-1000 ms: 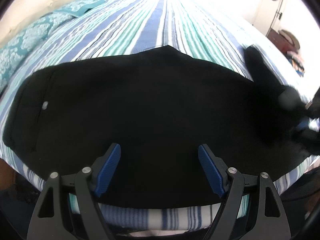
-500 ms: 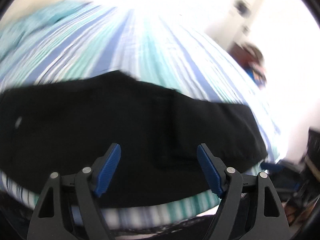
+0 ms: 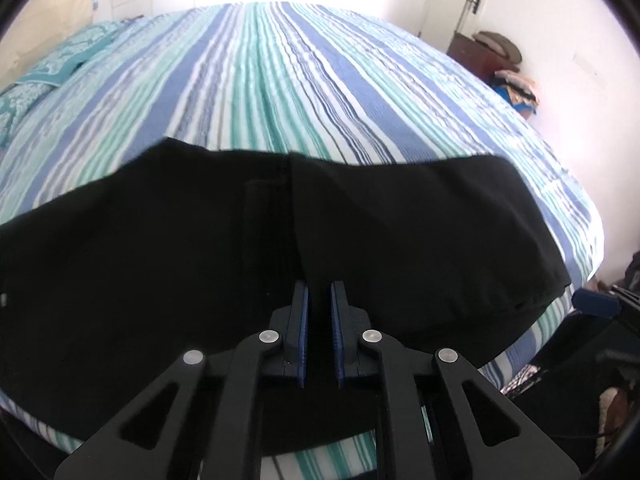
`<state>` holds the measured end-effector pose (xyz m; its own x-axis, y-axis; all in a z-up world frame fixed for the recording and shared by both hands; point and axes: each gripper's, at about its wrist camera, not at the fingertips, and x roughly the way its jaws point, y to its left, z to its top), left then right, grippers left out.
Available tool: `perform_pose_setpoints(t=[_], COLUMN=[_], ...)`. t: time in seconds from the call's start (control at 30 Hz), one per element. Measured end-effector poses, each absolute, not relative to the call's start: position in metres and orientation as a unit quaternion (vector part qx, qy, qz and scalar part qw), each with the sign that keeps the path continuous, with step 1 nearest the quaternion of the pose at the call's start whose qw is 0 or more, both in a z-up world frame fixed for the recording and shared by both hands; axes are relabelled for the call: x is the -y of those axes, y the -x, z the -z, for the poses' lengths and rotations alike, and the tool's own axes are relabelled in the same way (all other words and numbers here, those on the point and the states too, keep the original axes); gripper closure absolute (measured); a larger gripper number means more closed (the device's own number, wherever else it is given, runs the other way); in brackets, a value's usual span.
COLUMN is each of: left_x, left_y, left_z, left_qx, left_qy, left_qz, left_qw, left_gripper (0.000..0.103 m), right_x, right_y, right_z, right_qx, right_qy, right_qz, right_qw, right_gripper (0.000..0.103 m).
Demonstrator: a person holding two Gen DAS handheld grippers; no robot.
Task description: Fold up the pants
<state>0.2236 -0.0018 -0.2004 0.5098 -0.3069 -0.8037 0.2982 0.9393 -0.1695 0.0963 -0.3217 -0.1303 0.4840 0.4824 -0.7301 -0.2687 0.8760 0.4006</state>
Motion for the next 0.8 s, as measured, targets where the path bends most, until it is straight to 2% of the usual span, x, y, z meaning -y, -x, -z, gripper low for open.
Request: perform_pose_setpoints(t=[0.13, 0.3, 0.4, 0.47, 0.5, 0.53, 0.57, 0.67, 0.8], left_x=[-0.017, -0.027, -0.024, -0.025, -0.027, -0.033, -0.038, -0.057, -0.067], left_y=[-0.208, -0.217, -0.215, -0.213, -0.214, -0.214, -0.215, -0.220, -0.235], left_z=[0.176, 0.210, 0.209, 0.205, 0.203, 0.201, 0.198, 0.193, 0.212], left_qx=[-0.435, -0.482, -0.477, -0.478, -0.479, -0.478, -0.473, -0.464, -0.507], left_qy=[0.011, -0.001, -0.017, -0.018, -0.011, 0.000, 0.013, 0.084, 0.140], left_qz=[0.173, 0.143, 0.142, 0.144, 0.141, 0.130, 0.123, 0.132, 0.154], left_qw=[0.883, 0.864, 0.867, 0.867, 0.867, 0.869, 0.873, 0.872, 0.836], left_gripper=[0.094, 0.094, 0.093, 0.085, 0.069, 0.043, 0.034, 0.031, 0.031], right_x=[0.327, 0.350, 0.365, 0.379, 0.386, 0.392, 0.403, 0.424, 0.438], right_y=[-0.095, -0.103, -0.105, -0.103, -0.103, -0.102, -0.102, -0.100, -0.097], right_z=[0.120, 0.120, 0.124, 0.123, 0.123, 0.125, 0.127, 0.130, 0.135], right_qx=[-0.428, -0.417, -0.427, -0.425, -0.423, -0.423, -0.424, -0.429, -0.438], right_qy=[-0.104, -0.131, -0.154, -0.169, -0.173, -0.176, -0.181, -0.194, -0.195], right_qz=[-0.185, -0.144, -0.121, -0.099, -0.085, -0.070, -0.049, -0.016, 0.010], right_qw=[0.879, 0.888, 0.883, 0.884, 0.885, 0.886, 0.886, 0.882, 0.878], right_gripper=[0.017, 0.017, 0.017, 0.017, 0.017, 0.017, 0.017, 0.017, 0.017])
